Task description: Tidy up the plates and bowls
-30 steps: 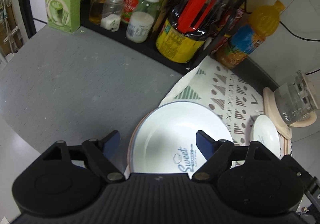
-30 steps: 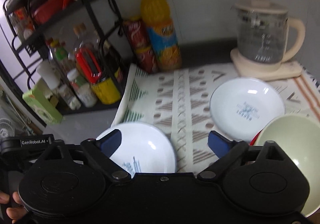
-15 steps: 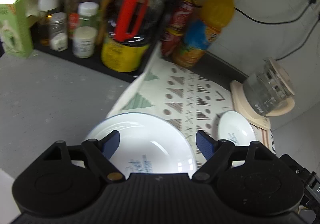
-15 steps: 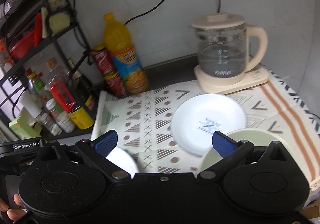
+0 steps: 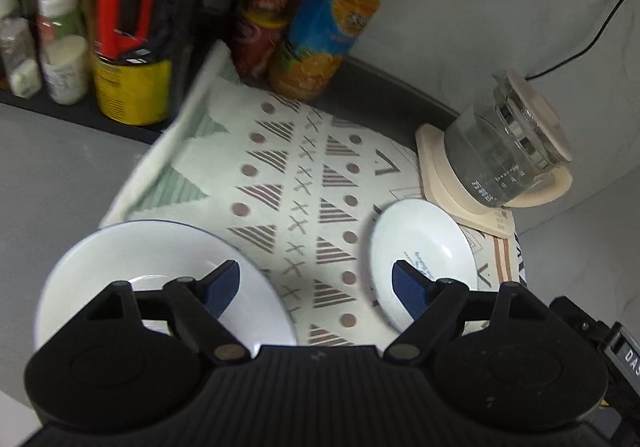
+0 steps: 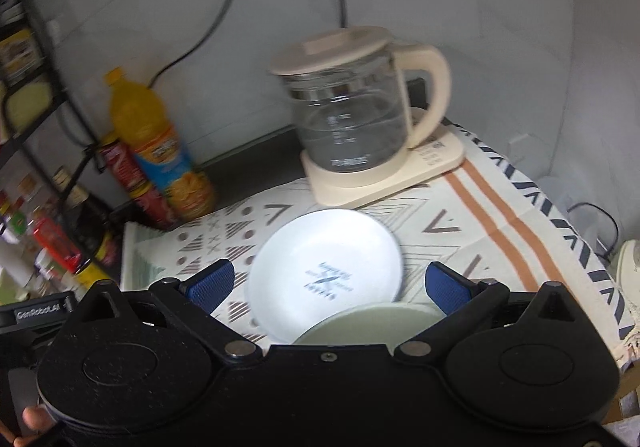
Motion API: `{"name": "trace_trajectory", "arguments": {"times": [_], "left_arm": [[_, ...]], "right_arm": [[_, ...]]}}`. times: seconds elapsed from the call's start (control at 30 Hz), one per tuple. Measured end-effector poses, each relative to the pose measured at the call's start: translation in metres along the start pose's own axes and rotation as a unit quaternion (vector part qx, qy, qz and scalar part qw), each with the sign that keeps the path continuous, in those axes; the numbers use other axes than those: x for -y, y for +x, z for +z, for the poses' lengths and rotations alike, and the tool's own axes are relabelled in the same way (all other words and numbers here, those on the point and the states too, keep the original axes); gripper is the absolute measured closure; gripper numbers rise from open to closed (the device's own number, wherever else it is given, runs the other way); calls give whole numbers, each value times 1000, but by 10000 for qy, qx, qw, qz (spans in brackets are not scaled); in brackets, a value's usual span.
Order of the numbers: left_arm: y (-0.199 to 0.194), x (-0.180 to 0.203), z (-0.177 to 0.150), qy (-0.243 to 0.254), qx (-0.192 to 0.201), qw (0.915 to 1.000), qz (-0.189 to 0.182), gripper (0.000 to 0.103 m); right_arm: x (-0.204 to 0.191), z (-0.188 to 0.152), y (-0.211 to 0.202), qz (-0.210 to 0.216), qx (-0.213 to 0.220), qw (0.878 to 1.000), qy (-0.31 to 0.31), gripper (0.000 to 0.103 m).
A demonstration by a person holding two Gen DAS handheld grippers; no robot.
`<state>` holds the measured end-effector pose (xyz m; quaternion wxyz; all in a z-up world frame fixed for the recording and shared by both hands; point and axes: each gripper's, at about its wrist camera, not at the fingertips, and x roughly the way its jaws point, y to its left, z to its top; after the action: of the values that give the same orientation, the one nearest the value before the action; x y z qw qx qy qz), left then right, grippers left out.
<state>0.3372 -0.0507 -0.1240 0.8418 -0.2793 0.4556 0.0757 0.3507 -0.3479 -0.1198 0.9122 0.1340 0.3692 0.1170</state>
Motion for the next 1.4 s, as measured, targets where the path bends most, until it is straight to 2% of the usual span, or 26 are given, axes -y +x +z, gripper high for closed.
{"name": "trace_trajectory", "arguments": {"times": [0.1, 0.17, 0.4, 0.5, 0.57, 0.77, 0.87, 1.13, 1.3, 1.4], "left_arm": [[17, 10, 2, 47, -130, 9999, 11, 21], [28, 17, 3, 54, -211, 9998, -16, 22], [73, 32, 8, -33, -616, 9981, -30, 29], [93, 36, 10, -81, -825, 9966, -5, 39], [104, 38, 10, -149, -946, 9954, 0, 49], [130, 44, 8, -194, -1217, 9924, -32, 70], [140, 46, 6, -234, -1328, 9909, -30, 77], [154, 46, 1, -311, -1557, 9873, -36, 86], [155, 46, 1, -309, -1559, 9873, -57, 90], [156, 49, 2, -318, -1589, 9868, -34, 92]], "right_arm": [[14, 11, 18, 40, -233, 9996, 153, 6], [22, 16, 31, 34, -441, 9987, 256, 18], [52, 29, 82, 17, -1202, 9905, 674, 46], [63, 33, 102, -13, -1482, 9854, 837, 54], [70, 36, 114, -27, -1660, 9818, 919, 65], [88, 36, 142, 30, -2088, 9720, 1076, 71], [92, 34, 154, 127, -2313, 9666, 1096, 74], [82, 27, 175, 289, -2813, 9565, 712, 76], [77, 26, 183, 313, -2959, 9530, 569, 77], [73, 27, 186, 322, -2987, 9527, 454, 83]]}}
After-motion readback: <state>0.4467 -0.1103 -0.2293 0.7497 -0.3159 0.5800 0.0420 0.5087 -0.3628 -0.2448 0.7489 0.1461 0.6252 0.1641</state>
